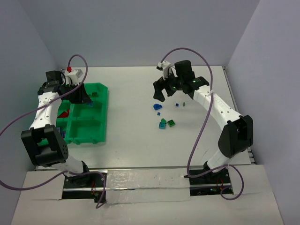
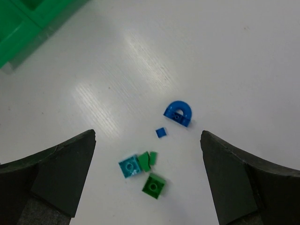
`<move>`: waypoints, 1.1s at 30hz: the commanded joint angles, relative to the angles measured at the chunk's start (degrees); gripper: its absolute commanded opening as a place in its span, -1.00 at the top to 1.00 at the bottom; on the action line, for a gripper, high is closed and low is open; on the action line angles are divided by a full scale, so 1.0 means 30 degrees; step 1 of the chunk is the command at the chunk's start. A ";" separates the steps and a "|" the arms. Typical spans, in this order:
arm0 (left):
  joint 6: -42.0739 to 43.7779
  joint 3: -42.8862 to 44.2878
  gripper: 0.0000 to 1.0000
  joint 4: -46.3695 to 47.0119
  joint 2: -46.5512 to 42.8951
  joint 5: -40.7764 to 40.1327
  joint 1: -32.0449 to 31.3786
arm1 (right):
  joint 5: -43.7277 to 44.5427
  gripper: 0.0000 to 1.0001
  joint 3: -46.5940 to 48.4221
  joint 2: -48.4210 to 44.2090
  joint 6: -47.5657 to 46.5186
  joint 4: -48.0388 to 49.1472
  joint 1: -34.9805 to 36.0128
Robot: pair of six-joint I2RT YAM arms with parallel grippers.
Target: Sort the legos into containers by color
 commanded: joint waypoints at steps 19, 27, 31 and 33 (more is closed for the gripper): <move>0.1610 -0.0603 1.00 0.2430 0.1397 -0.6148 -0.0006 | 0.0009 -0.67 -0.2221 0.1079 -0.6353 -0.5987 -0.0175; 0.1220 -0.1197 1.00 0.2655 0.1847 -0.6431 -0.0250 | 0.0411 -0.26 -0.4059 0.0749 -0.7190 -0.4734 0.0422; 0.1200 -0.1392 0.90 0.2869 0.2126 -0.6704 -0.0299 | 0.0679 -0.23 -0.4531 0.0652 -0.7384 -0.4380 0.0778; 0.1172 -0.1278 0.60 0.2783 0.2411 -0.6621 -0.0384 | 0.0711 -0.17 -0.4678 0.0681 -0.7441 -0.4348 0.0951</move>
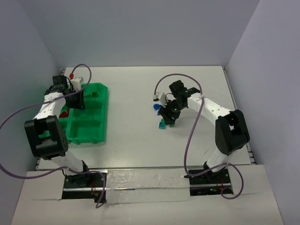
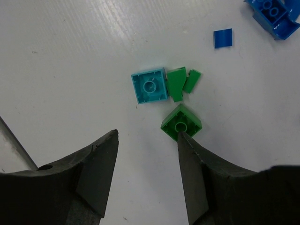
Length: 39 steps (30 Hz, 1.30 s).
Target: Sort the legos into containers by color
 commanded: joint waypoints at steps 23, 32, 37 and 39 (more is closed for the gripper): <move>-0.0381 0.0625 -0.77 0.0299 -0.0074 0.0785 -0.0234 | 0.2729 -0.18 -0.1221 0.2282 -0.1247 0.3612 0.3132; -0.0458 0.1208 -0.77 0.0055 0.0002 0.0948 -0.0244 | 0.4250 -0.14 -0.1587 0.3195 -0.1287 0.4956 0.3381; -0.0488 0.1715 -0.77 -0.0041 0.0251 0.1033 -0.0321 | 0.4938 0.11 -0.2235 0.3146 -0.1544 0.5722 0.3362; -0.0475 0.1954 -0.76 -0.0088 0.0336 0.1138 -0.0353 | 0.5019 0.22 -0.2322 0.3063 -0.1585 0.5869 0.3362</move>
